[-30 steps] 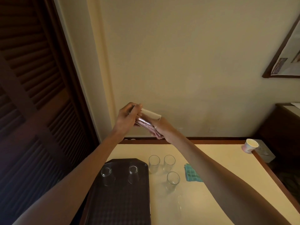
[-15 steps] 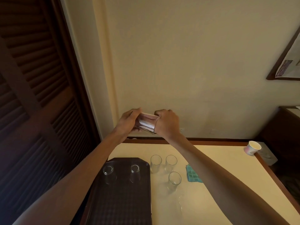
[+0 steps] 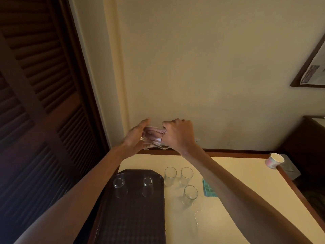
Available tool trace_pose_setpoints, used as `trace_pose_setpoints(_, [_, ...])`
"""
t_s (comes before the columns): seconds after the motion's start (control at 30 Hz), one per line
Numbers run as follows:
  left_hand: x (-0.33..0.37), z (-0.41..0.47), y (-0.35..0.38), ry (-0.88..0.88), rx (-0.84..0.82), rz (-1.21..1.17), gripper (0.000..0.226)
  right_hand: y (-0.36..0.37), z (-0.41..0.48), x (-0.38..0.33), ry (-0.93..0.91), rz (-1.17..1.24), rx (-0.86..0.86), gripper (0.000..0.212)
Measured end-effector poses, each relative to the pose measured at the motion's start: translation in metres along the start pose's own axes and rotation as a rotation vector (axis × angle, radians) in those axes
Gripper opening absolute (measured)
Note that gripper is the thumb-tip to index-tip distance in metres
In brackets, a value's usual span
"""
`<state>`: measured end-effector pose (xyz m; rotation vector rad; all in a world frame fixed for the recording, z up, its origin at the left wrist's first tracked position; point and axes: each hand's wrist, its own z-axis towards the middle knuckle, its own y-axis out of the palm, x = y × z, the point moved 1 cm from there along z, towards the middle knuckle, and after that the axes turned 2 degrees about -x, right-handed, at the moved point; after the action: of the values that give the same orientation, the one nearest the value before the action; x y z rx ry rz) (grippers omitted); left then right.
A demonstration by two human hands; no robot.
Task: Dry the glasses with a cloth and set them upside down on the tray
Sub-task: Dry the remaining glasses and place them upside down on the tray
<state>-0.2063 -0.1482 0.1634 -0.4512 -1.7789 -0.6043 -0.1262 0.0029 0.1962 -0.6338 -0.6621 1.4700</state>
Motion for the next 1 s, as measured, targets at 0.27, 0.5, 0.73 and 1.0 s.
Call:
trace_pose_setpoints(0.27, [0.000,0.001,-0.003,0.214,0.122,0.196,0.041,0.030,-0.021,-0.001,0.682,0.876,-0.468,0.032])
trace_pose_setpoints(0.5, [0.002,-0.009,-0.006,0.244,0.035,0.013,0.051,0.029,-0.033,-0.003,0.612,1.067,-0.594,0.048])
trace_pose_setpoints(0.73, [0.011,-0.009,-0.005,0.024,-0.044,0.011,0.059,0.009,-0.008,0.007,0.091,0.049,0.014,0.047])
trace_pose_setpoints(1.0, [0.015,-0.007,0.000,0.207,-0.028,0.144,0.036,0.025,-0.017,0.000,0.720,0.848,-0.386,0.031])
